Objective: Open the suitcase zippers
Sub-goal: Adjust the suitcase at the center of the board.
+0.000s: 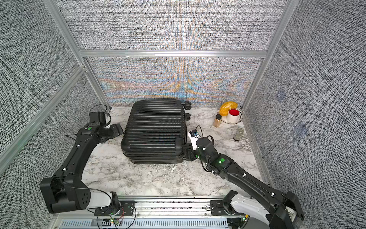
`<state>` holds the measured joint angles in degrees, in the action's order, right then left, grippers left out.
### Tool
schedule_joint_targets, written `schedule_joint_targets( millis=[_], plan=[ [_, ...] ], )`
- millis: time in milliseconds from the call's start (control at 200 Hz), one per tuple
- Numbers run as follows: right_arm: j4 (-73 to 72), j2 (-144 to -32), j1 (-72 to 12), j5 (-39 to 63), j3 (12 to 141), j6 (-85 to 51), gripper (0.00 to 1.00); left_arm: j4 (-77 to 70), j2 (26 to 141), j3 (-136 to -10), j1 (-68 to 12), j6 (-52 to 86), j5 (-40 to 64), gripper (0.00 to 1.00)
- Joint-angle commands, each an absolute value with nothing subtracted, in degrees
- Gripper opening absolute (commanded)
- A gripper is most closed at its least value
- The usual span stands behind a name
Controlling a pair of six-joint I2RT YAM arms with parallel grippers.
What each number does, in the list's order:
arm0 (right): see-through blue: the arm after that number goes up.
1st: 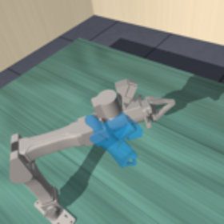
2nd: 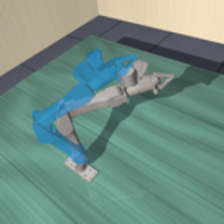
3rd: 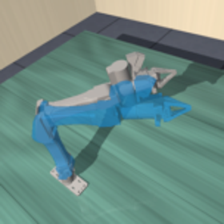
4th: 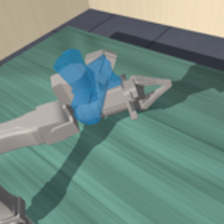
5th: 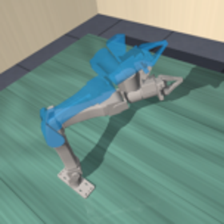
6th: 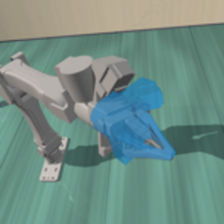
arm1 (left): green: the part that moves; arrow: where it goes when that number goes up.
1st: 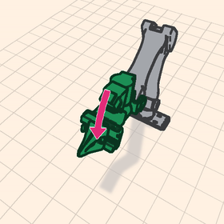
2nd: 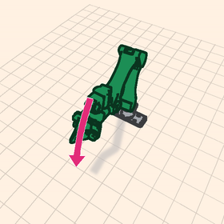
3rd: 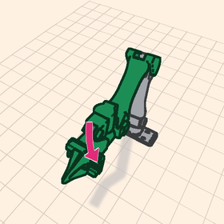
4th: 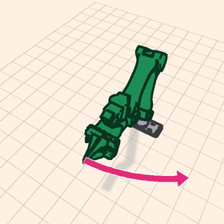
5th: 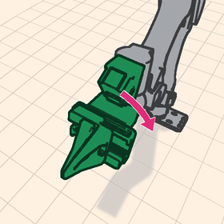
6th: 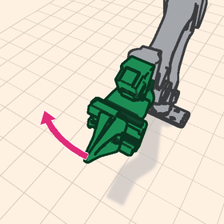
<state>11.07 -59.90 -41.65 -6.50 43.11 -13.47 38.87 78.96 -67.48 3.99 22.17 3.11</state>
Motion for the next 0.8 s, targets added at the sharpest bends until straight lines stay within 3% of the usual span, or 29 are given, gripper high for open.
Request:
schedule_joint_targets(
  millis=[0,280,600,701,796],
  plan=[
    [16.2,-60.9,-41.7,-11.7,42.8,-13.4,0.71,38.2,77.6,-65.9,4.1,21.0,6.4,0.9],
    [11.6,-55.6,-41.5,-10.4,38.9,-13.7,0.73,37.0,75.3,-64.6,4.1,20.0,8.3,0.9],
    [6.8,-60.9,-40.5,-8.1,40.4,-13.2,0.74,33.8,72.9,-61.1,4.1,20.1,10.5,0.9],
    [6.6,-60.5,-36.0,-11.4,40.0,-15.8,0.74,33.4,71.9,-60.5,4.1,19.9,10.6,0.9],
    [5.8,-60.2,-26.6,-9.0,39.4,-20.4,0.73,32.9,71.1,-60.1,4.1,19.9,10.5,0.9]
  ],
)
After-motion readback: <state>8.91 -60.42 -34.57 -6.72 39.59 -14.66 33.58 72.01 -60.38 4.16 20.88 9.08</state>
